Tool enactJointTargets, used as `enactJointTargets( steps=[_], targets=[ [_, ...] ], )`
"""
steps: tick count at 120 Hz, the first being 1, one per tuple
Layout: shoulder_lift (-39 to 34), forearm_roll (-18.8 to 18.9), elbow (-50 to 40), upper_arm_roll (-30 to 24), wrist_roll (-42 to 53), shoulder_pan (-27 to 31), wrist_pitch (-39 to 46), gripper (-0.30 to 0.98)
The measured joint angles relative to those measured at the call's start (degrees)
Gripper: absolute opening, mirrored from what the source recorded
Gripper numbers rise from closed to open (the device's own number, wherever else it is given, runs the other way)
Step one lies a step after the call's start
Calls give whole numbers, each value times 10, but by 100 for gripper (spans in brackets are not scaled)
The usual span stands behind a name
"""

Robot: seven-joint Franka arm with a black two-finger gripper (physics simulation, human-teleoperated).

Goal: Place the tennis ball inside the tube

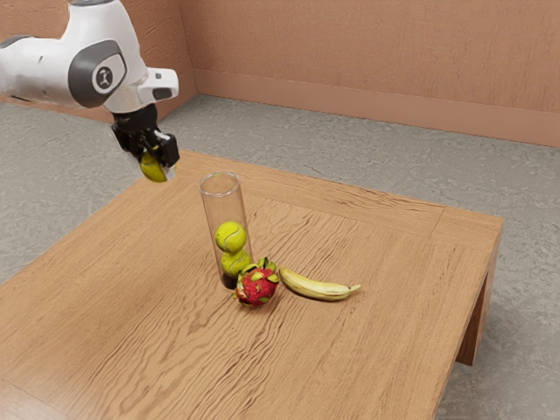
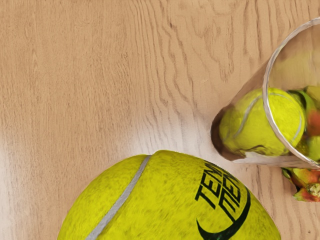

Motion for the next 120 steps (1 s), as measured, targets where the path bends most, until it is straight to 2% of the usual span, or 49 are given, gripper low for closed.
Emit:
enactJointTargets(
  steps=[31, 50, 70, 103, 120],
  targets=[
    [48, 8, 66, -50, -38, 22, -26, 35],
    [65, 16, 86, -75, -62, 9, -31, 35],
    [86, 20, 106, -80, -84, -3, -34, 37],
    [104, 10, 120, -76, -106, -6, -37, 59],
    [67, 2, 118, -100, -100, -3, -60, 64]
  ],
)
